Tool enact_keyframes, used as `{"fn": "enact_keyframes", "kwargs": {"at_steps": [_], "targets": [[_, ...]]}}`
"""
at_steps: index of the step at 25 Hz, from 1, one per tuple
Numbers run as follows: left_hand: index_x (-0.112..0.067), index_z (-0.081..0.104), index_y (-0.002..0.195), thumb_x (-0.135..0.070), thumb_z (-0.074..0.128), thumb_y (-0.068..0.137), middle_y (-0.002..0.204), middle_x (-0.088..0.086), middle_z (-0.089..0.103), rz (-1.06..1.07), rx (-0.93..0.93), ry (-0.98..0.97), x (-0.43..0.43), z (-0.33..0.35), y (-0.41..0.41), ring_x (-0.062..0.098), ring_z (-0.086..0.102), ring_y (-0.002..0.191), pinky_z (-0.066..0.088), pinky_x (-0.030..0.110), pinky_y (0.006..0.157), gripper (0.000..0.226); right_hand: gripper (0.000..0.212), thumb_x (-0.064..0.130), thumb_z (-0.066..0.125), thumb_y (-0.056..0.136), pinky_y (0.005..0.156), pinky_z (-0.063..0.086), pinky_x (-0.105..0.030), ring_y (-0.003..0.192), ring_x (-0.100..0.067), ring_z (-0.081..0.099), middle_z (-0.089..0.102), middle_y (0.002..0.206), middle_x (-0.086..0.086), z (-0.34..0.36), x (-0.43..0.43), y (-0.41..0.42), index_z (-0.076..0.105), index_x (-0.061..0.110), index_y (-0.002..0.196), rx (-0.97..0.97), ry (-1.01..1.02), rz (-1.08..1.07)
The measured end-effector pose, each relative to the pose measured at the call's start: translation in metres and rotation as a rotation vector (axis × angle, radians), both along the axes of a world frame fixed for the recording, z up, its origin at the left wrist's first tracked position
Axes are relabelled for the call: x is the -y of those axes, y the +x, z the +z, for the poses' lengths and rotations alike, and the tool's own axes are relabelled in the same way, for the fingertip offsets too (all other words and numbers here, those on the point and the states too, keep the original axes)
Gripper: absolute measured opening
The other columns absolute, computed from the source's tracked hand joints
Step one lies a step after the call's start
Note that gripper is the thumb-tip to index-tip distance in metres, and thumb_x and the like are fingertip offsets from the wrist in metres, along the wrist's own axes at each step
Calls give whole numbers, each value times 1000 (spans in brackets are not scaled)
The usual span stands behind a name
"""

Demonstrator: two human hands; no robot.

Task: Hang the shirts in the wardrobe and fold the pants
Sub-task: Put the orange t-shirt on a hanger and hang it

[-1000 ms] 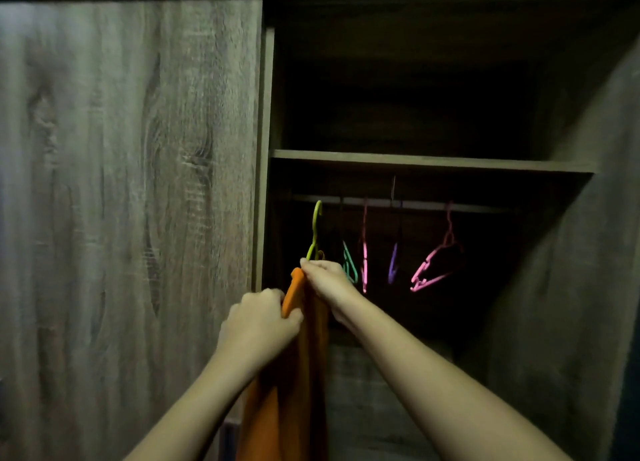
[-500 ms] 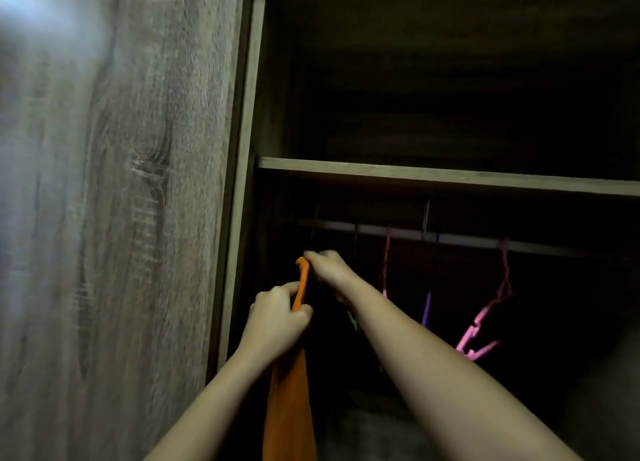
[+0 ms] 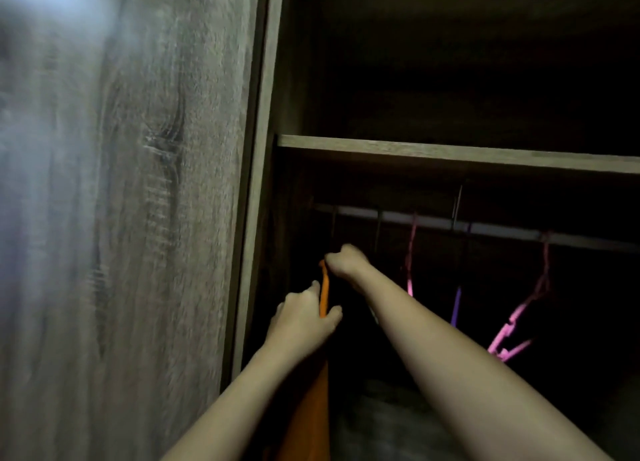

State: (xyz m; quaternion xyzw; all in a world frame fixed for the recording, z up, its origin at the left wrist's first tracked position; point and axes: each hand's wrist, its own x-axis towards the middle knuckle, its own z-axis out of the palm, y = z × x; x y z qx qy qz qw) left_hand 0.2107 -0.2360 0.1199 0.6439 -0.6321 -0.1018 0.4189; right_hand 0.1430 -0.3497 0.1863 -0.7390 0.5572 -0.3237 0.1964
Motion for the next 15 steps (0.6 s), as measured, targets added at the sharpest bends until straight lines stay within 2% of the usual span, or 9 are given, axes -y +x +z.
{"fn": "enact_keyframes", "kwargs": {"at_steps": [1, 2, 4, 7, 10, 12, 15], "targets": [[-19, 37, 139, -45, 52, 88, 89, 1, 64, 28, 63, -22, -9, 0, 2, 19, 64, 84, 53, 33, 80, 59, 32, 21, 47, 91, 89, 46, -35, 113, -34, 56, 61, 118, -20, -2, -10, -2, 58, 1, 114, 4, -105, -48], [-17, 28, 145, -48, 50, 88, 95, 2, 65, 41, 121, -56, -23, -1, 5, 20, 65, 89, 53, 34, 84, 68, 34, 21, 46, 93, 94, 43, -35, 117, -34, 53, 57, 124, -20, -6, -26, -6, 54, 2, 120, 49, -217, -76], [-18, 31, 145, -45, 50, 90, 107, 6, 68, 55, 230, -137, -60, -8, 17, 23, 64, 99, 49, 33, 90, 65, 31, 16, 46, 92, 95, 37, -27, 117, -30, 52, 56, 123, -16, -23, -65, -10, 54, 7, 121, 187, -450, -51], [-17, 42, 140, -44, 46, 88, 112, 12, 69, 132, 283, -184, -120, -30, 56, 28, 62, 108, 47, 35, 91, 58, 22, 8, 49, 89, 84, 32, -12, 102, -21, 56, 58, 108, -9, -76, -122, -7, 59, 9, 108, 319, -660, 70], [-15, 46, 137, -44, 36, 80, 122, 12, 65, 254, 324, -106, -185, -77, 112, 30, 60, 111, 47, 37, 90, 65, 19, 7, 47, 86, 83, 38, -21, 92, -22, 57, 58, 98, -10, -136, -176, 28, 60, 6, 100, 299, -616, 206], [-12, 49, 134, -40, 37, 80, 131, 10, 59, 320, 357, -16, -234, -118, 152, 31, 59, 113, 47, 38, 91, 62, 19, 8, 48, 82, 82, 39, -23, 89, -25, 59, 60, 93, -12, -171, -212, 68, 61, 4, 95, 230, -563, 312], [-3, 58, 122, -40, 34, 81, 126, 17, 61, 409, 364, 106, -312, -174, 212, 33, 63, 109, 51, 41, 88, 61, 21, 11, 49, 79, 81, 41, -25, 85, -28, 61, 62, 89, -15, -212, -259, 129, 64, 3, 91, 148, -421, 453]]}}
